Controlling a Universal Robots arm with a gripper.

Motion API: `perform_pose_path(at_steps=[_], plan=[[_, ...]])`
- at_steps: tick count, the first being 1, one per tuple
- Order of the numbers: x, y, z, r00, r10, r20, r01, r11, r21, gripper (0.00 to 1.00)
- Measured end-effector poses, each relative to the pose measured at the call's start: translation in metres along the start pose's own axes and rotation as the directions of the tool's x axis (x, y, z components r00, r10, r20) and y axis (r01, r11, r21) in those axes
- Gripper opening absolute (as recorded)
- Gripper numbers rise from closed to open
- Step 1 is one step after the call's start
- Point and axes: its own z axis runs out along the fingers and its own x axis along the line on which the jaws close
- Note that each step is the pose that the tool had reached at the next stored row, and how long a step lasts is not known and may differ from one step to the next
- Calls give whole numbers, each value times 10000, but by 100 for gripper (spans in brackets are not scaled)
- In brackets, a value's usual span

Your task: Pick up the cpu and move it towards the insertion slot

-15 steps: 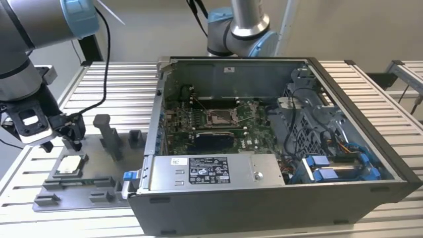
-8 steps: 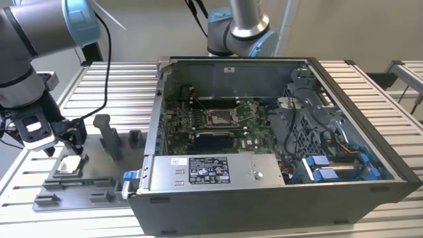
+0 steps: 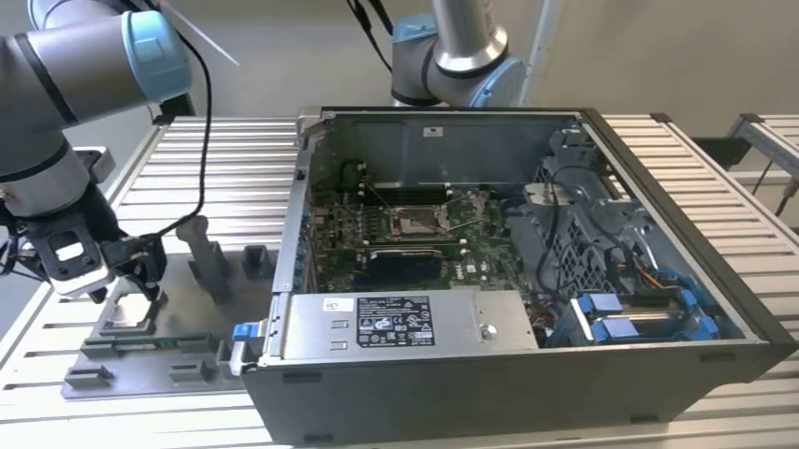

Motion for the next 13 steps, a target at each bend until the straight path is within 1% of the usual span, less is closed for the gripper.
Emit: perform_pose_path(at_steps=[7,13], plan=[[0,-53,75,10000,-1,3,1,10000,-2,100],[0,-68,134,10000,0,1,0,10000,-1,100]])
